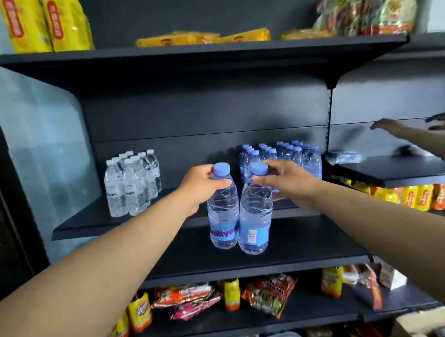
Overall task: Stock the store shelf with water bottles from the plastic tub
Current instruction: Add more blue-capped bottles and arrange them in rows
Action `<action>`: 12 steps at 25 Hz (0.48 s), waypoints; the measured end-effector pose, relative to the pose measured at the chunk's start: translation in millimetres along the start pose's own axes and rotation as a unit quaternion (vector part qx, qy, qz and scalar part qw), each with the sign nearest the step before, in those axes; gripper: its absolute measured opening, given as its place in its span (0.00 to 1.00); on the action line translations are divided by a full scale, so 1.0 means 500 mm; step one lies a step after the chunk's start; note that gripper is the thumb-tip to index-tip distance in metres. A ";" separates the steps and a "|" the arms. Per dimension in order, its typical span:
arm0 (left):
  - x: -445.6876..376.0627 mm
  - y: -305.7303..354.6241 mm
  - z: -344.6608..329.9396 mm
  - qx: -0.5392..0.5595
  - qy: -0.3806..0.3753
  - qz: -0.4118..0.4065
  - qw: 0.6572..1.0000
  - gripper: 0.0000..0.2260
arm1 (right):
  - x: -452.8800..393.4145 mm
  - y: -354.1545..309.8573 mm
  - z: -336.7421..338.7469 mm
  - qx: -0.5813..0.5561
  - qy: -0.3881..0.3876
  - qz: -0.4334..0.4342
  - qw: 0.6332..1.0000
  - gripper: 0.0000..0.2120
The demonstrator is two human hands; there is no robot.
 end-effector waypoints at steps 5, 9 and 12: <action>-0.175 -0.012 -0.001 -0.002 0.030 0.007 1.000 0.16 | -0.196 0.045 0.046 0.000 -0.014 0.001 1.000 0.08; -0.304 -0.053 0.022 -0.003 0.066 0.021 0.998 0.14 | -0.350 0.084 0.036 -0.011 -0.018 -0.009 1.000 0.07; -0.378 -0.100 0.050 -0.016 0.078 0.035 0.996 0.14 | -0.442 0.119 0.001 0.002 -0.006 -0.025 1.000 0.09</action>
Point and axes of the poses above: each hand's wrist, its own x-axis away from the middle knuckle, its own z-axis out of the back of the hand, y = z × x, the point moved 1 cm from there along -x, towards the middle knuckle, and after that the axes turned 6 degrees about x, right-handed, at the moved point
